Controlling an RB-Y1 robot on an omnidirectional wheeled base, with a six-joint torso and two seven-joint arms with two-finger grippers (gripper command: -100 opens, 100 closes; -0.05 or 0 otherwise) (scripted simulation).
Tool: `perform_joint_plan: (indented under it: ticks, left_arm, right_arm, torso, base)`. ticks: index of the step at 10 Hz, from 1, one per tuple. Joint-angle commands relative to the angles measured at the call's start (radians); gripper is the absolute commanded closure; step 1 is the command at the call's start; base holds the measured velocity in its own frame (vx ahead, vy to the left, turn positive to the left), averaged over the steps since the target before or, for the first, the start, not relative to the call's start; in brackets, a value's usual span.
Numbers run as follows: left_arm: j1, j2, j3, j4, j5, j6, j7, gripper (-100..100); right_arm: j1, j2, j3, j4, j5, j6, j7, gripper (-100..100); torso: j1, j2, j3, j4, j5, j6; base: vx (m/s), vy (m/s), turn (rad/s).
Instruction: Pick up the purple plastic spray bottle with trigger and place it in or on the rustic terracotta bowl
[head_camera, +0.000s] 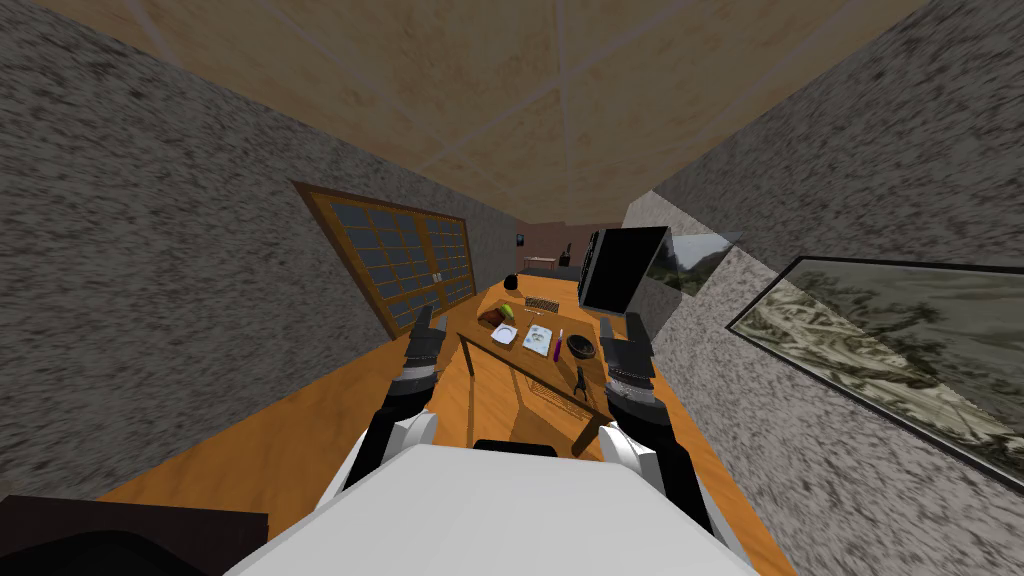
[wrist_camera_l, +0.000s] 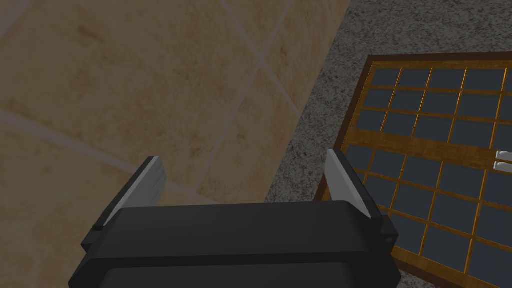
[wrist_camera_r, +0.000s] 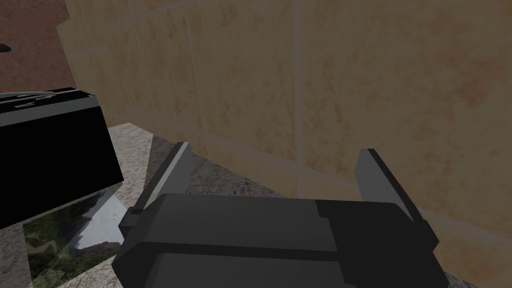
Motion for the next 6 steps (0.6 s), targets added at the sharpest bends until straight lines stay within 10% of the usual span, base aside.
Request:
perform_joint_plan:
  ticks: [1,6]
  left_arm:
    - [0.000,0.000,0.000,0.000,0.000,0.000,0.000,0]
    - [0.000,0.000,0.000,0.000,0.000,0.000,0.000,0]
  right_arm:
    - [-0.009,-0.035,-0.013,0.028,0.014,0.004,0.014,-100]
    - [-0.046,-0.102,-0.073,0.148,0.079,0.017,0.071,-100]
  torso:
    - [0.000,0.000,0.000,0.000,0.000,0.000]
    - [0.006,-0.001,0.000,0.000,0.001,0.000]
  base:
    - [0.006,0.035,0.007]
    - [0.009,0.092,0.012]
